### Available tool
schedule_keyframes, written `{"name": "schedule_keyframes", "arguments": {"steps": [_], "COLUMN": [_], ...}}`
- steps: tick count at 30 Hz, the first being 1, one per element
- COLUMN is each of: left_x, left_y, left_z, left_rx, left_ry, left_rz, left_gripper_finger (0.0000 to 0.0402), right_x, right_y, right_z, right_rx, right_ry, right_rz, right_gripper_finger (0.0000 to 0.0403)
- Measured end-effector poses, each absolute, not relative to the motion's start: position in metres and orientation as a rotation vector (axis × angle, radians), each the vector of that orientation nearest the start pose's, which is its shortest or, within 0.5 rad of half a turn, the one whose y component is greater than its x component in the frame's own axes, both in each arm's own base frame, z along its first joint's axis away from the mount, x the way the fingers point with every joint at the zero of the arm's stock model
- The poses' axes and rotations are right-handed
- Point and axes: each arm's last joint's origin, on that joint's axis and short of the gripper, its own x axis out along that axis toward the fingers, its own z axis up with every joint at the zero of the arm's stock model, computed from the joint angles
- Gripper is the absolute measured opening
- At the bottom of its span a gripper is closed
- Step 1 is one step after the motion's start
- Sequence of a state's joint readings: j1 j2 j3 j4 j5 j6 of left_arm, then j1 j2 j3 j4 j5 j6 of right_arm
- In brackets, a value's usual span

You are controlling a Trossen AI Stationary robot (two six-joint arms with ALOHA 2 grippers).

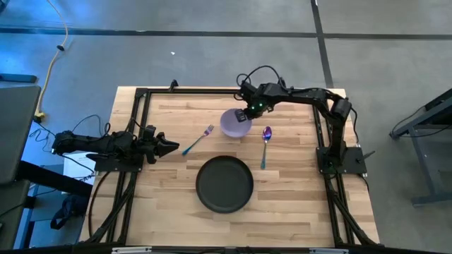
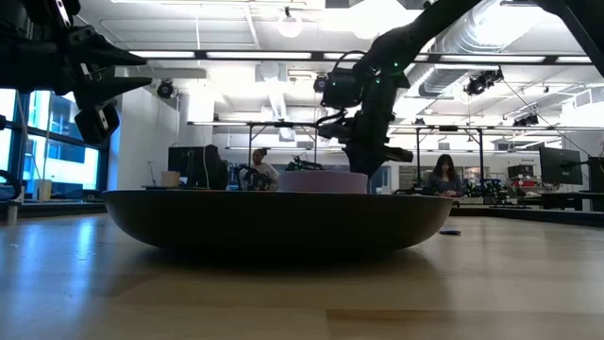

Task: Set table place
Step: Put the violet bowl on the black plate

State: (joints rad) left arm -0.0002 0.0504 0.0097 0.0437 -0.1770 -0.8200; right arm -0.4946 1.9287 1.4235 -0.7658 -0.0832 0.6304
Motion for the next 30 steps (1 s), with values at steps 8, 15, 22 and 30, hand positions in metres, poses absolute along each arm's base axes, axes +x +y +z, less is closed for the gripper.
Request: {"name": "schedule_keyframes", "arguments": {"steps": [8, 15, 22, 30], "left_x": [0.100, 0.100, 0.100, 0.100], "left_y": [0.005, 0.005, 0.005, 0.005], "left_z": [0.167, 0.167, 0.167, 0.167], "left_rx": [-0.818, -0.818, -0.817, -0.816], "left_ry": [-0.075, -0.075, -0.075, -0.075], "left_rz": [0.165, 0.165, 0.165, 0.166], "left_gripper_finger": [0.0095, 0.0095, 0.0095, 0.0095], "right_x": [0.339, 0.335, 0.333, 0.333], "right_y": [-0.175, -0.172, -0.161, -0.149], "right_z": [0.198, 0.210, 0.216, 0.224], "right_rx": [0.903, 0.924, 0.948, 0.934], "right_ry": [1.091, 1.077, 1.112, 1.117], "right_rz": [-0.738, -0.729, -0.704, -0.678], "right_gripper_finger": [0.0001, 0.0001, 0.0000, 0.0000]}}
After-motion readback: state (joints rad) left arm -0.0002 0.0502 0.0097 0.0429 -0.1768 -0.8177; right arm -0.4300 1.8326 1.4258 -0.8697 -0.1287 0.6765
